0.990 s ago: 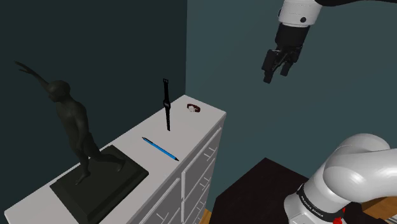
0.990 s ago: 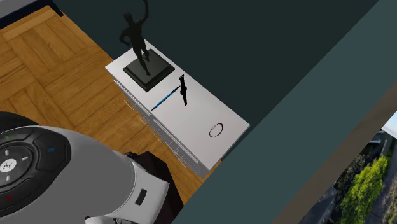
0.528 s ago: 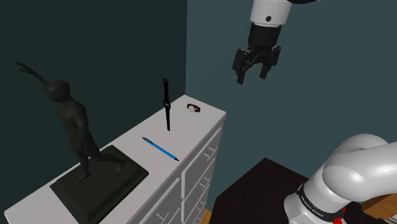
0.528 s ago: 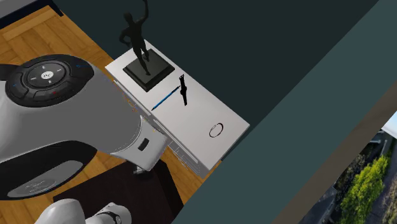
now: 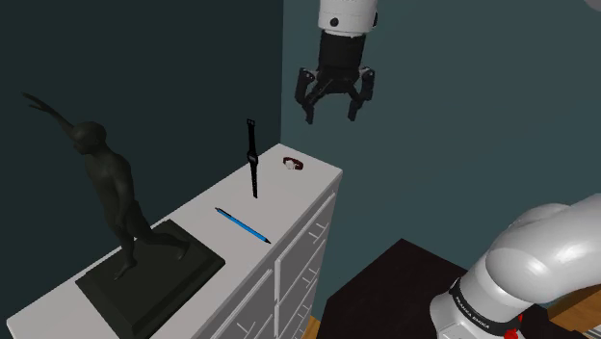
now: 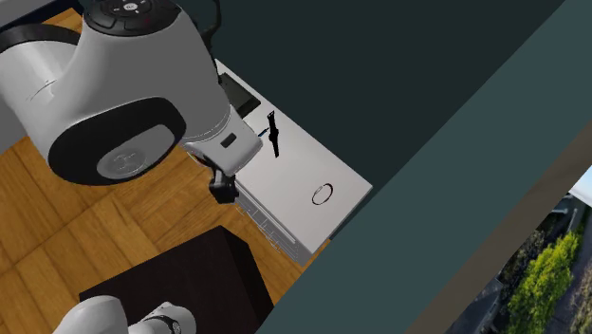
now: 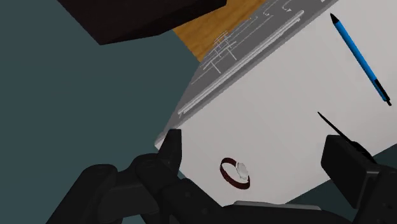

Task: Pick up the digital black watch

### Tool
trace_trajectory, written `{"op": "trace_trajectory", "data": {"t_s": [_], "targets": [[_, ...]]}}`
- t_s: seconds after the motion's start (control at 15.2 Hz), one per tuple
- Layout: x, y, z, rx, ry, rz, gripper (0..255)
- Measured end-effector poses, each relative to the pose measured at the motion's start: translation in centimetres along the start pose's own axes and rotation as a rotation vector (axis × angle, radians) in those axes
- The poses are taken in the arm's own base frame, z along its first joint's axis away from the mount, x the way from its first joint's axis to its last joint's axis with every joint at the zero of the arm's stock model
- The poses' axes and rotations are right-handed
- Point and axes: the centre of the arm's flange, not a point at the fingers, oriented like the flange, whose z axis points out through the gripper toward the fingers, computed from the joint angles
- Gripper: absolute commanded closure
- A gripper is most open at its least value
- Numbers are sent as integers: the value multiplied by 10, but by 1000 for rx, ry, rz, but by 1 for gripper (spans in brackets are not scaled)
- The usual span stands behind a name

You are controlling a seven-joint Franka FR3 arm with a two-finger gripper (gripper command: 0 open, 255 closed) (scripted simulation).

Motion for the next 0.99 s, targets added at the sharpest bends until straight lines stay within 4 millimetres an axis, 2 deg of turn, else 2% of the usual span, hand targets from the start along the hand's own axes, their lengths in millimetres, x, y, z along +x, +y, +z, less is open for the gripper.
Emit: {"op": "trace_trajectory", "data": {"t_s": [0.79, 0.99], "targets": [[62, -136, -7, 39, -5, 272, 0], [74, -149, -1, 43, -6, 309, 0]]}}
